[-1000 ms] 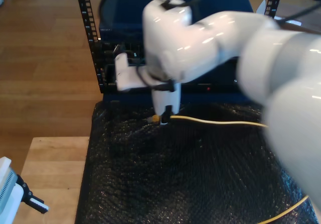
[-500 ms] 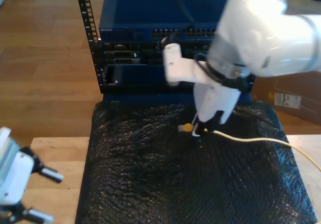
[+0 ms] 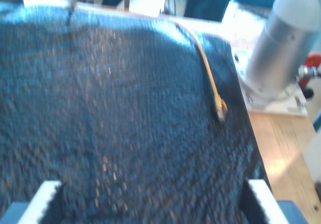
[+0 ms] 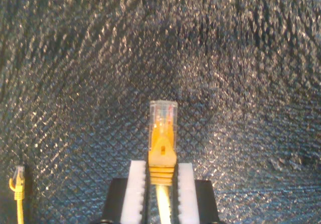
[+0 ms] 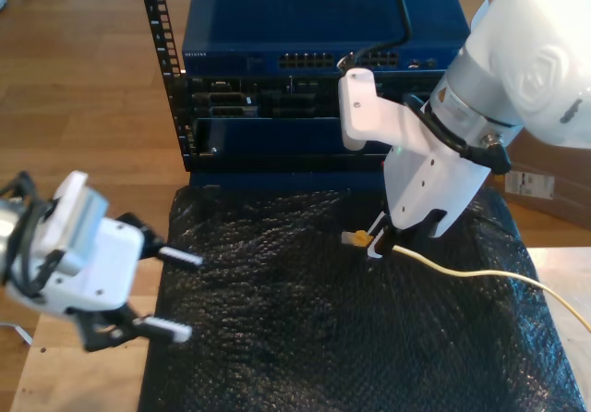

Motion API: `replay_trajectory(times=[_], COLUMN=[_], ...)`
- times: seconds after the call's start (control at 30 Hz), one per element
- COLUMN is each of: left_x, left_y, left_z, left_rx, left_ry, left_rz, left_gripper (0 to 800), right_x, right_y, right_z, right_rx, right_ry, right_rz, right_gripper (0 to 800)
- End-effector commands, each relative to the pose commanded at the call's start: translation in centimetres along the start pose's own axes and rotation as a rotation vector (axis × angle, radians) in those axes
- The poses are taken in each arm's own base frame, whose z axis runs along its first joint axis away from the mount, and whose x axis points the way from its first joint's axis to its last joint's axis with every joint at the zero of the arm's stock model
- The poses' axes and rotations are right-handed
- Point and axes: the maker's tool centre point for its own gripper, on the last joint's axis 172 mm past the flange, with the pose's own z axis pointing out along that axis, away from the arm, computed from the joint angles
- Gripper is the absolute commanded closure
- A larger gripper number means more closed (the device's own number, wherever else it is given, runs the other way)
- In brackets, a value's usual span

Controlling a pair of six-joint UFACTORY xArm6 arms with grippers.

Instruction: Grab the cable and plug it in

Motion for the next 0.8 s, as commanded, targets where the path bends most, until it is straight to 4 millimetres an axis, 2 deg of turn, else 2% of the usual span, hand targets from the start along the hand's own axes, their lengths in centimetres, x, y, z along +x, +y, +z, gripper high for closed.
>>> replay_trajectory(times=[0.13, 0.27, 0.37, 0.57, 0.8], left_x=[1.2, 3.5, 5.3, 7.2, 7.3], left_y=[-1.0, -0.7, -1.0, -3.6, -4.8], left_z=[1.3, 3.8, 4.4, 4.1, 4.0], left_rx=[0.006, -0.05, -0.072, -0.006, 0.031], left_ry=[0.016, 0.051, 0.05, 0.109, 0.126], left_rz=[0.004, 0.045, 0.063, 0.022, 0.009], left_gripper=[0, 0, 0, 0, 0], right_x=[0.3, 0.8, 0.9, 0.9, 1.2], right_y=[-0.2, -0.3, -0.3, -0.3, -0.4], right_z=[-0.3, -0.6, -0.6, -0.6, -0.6], right_rx=[-0.002, -0.005, -0.004, -0.004, 0.001], right_ry=[0.009, 0.029, 0.032, 0.034, 0.046], right_rz=[-0.001, 0.001, 0.003, 0.003, 0.008], right_gripper=[794, 794, 794, 794, 794])
